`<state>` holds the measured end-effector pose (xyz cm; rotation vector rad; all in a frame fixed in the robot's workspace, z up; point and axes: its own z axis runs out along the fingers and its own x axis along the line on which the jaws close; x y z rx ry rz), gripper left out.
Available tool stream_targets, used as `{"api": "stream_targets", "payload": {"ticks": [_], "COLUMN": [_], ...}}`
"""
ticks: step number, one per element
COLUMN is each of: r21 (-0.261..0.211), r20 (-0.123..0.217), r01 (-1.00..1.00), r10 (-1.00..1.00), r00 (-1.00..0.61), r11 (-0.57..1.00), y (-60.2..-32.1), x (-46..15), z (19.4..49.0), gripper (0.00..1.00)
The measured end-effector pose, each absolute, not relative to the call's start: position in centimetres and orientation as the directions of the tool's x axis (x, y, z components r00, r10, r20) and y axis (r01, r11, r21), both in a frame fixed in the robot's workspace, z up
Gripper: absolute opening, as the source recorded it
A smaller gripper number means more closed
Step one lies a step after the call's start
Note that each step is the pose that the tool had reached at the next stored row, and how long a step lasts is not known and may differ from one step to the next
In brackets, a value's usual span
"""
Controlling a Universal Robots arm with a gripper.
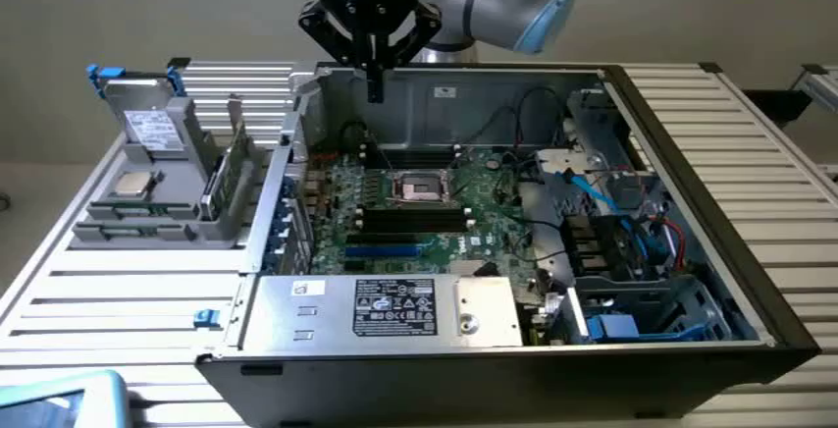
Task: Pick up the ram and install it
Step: 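Reach for the ram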
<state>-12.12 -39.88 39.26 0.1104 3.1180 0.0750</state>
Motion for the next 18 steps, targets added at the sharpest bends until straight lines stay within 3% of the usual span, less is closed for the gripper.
{"api": "stream_targets", "payload": {"ticks": [18], "r21": [0.049], "r20": [-0.019], "r01": [0.07], "r10": [0.071], "r00": [-0.997], "r11": [0.996], "y": [-39.88], "x": [-12.82], "z": [39.27], "gripper": [0.11]}}
